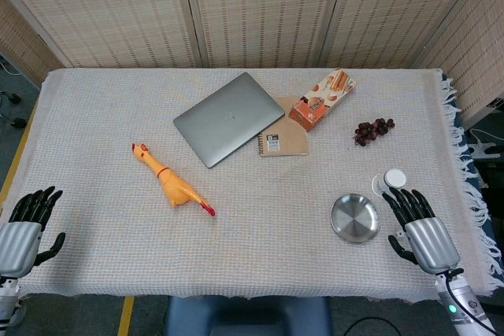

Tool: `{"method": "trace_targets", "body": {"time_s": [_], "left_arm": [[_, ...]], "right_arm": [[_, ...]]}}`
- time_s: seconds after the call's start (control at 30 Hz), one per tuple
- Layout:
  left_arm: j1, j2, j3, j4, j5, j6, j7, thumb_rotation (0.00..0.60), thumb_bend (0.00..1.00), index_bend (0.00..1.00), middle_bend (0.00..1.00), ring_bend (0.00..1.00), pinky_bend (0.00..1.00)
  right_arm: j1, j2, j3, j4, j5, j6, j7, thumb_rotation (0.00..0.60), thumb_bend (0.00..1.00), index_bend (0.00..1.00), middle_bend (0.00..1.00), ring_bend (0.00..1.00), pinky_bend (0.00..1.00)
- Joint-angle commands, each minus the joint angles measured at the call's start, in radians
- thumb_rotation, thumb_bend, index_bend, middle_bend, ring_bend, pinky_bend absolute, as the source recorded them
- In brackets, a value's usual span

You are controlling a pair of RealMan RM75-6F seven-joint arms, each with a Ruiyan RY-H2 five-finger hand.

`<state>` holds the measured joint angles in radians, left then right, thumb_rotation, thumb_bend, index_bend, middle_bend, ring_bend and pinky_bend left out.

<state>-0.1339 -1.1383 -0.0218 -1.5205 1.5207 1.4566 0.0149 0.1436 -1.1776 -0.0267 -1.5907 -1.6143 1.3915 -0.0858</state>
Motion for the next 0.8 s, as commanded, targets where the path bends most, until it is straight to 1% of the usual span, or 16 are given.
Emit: {"method": "trace_targets", "body": {"time_s": [0.03,0.2,0.3,0.37,0.43,0.6,0.7,0.8], "left_arm": [[-0.001,-0.002,-0.001,0.0,-0.005,-0.004,0.003,0.6,0.4,0.0,0.0,0.0,0.07],[-0.003,-0.002,-0.001,-0.011,0.004,-0.002,0.009,0.6,0.4,0.0,0.0,0.0,0.07],[-0.001,0.001,-0.001,-0.011,0.005,0.0,0.0,0.6,0.4,0.0,0.0,0.0,0.07],[-0.001,0.004,-0.001,-0.012,0.004,-0.001,-0.007,0.6,0.4,0.0,0.0,0.0,0.07],[-0.002,0.006,0.0,-0.013,0.008,-0.001,-0.013,0.6,0.4,0.0,0.0,0.0,0.07],[-0.004,0.008,0.005,-0.014,0.013,-0.009,-0.021,0.6,0.4,0.0,0.0,0.0,0.07],[-0.007,0.007,0.005,-0.015,0.01,-0.018,-0.016,0.6,0.4,0.0,0.0,0.0,0.07],[-0.01,0.006,0.006,-0.014,0.01,-0.023,-0.016,0.6,0.4,0.0,0.0,0.0,0.07]], "right_arm": [[0.003,-0.002,0.0,0.005,0.003,-0.006,-0.004,0.6,0.29,0.0,0.0,0.0,0.0],[0.012,-0.012,0.003,0.024,0.029,-0.04,-0.025,0.6,0.29,0.0,0.0,0.0,0.0],[0.018,-0.012,-0.006,0.035,0.039,-0.07,-0.045,0.6,0.29,0.0,0.0,0.0,0.0],[0.02,-0.004,-0.018,0.043,0.037,-0.088,-0.053,0.6,0.29,0.02,0.0,0.0,0.0],[0.022,0.0,-0.027,0.064,0.039,-0.105,-0.061,0.6,0.29,0.07,0.0,0.0,0.0],[0.028,-0.019,-0.059,0.141,0.063,-0.183,-0.066,0.6,0.29,0.14,0.0,0.0,0.0],[0.032,-0.05,-0.061,0.196,0.075,-0.209,-0.059,0.6,0.29,0.2,0.0,0.0,0.0],[0.038,-0.086,-0.052,0.256,0.088,-0.224,-0.046,0.6,0.29,0.25,0.0,0.0,0.0]]}}
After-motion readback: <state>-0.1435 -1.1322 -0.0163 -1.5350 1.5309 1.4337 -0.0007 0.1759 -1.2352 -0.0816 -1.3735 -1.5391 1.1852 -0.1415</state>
